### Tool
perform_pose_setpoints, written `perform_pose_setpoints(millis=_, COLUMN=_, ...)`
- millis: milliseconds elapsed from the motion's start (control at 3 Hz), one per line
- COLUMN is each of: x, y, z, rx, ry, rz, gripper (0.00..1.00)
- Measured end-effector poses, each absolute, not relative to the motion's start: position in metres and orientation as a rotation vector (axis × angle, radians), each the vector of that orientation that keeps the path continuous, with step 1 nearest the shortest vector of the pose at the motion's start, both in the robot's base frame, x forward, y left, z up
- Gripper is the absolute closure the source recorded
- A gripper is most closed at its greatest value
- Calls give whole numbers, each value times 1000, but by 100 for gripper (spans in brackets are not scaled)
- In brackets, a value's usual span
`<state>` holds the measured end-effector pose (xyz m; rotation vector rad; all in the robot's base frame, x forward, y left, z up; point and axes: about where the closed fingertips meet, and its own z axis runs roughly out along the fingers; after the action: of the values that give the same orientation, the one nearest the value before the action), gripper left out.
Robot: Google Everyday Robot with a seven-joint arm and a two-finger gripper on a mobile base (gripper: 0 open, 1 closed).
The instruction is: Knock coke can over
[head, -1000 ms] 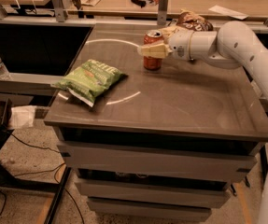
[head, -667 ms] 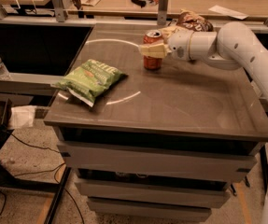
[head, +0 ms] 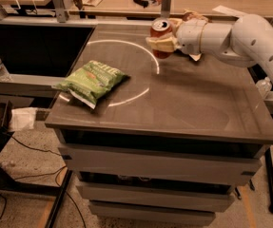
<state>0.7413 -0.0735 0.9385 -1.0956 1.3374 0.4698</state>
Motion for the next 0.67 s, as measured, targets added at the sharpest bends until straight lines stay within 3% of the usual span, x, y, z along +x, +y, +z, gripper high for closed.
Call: perform_pose_setpoints(millis=667, x=722, y=-80, z=961, rx=-1423, ry=1092, rz=159, gripper=100)
